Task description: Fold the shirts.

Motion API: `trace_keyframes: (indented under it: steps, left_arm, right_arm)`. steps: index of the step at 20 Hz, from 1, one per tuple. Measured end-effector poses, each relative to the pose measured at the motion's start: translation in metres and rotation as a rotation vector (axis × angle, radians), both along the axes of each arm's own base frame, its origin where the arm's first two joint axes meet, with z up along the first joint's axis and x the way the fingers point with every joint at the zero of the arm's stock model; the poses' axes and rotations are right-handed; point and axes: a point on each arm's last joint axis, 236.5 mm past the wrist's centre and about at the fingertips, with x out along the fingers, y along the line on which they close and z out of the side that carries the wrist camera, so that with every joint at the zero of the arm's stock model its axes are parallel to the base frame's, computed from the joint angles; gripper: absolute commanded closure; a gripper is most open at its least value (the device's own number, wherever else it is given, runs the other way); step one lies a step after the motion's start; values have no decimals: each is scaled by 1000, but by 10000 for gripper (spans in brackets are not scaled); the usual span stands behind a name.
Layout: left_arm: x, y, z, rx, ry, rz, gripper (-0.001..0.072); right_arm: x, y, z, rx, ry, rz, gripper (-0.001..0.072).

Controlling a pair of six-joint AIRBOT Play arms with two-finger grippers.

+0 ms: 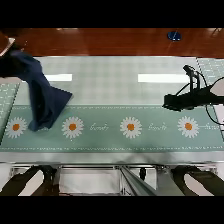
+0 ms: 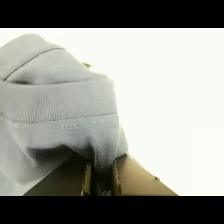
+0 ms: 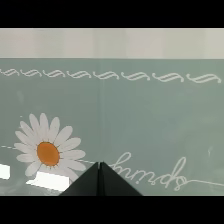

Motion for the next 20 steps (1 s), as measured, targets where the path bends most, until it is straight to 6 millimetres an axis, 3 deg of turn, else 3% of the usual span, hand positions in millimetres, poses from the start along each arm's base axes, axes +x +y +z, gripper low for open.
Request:
trace_keyframes:
  steps: [2, 6, 10, 12, 14, 16, 20]
  left_arm:
    - [-15, -16, 64, 3, -153, -30, 682]
    - [-54, -57, 166, -33, -396, -131, 682]
    - [-94, -90, 254, -85, -637, -216, 682]
    - [-109, -105, 277, -120, -704, -263, 682]
    - [-117, -125, 281, -171, -713, -331, 682]
    - [-116, -154, 262, -226, -662, -415, 682]
    - [-110, -230, 170, -330, -440, -580, 682]
  right_arm:
    - [1, 5, 10, 17, -39, 13, 693]
    - [3, 3, 46, 11, -178, 14, 693]
    - [-6, -1, 82, -9, -301, 6, 693]
    - [-12, -3, 98, -15, -355, 2, 693]
    - [-16, -4, 114, -15, -411, -7, 693]
    - [-19, -5, 128, -14, -460, -23, 693]
    - [-23, -9, 140, -21, -505, -41, 693]
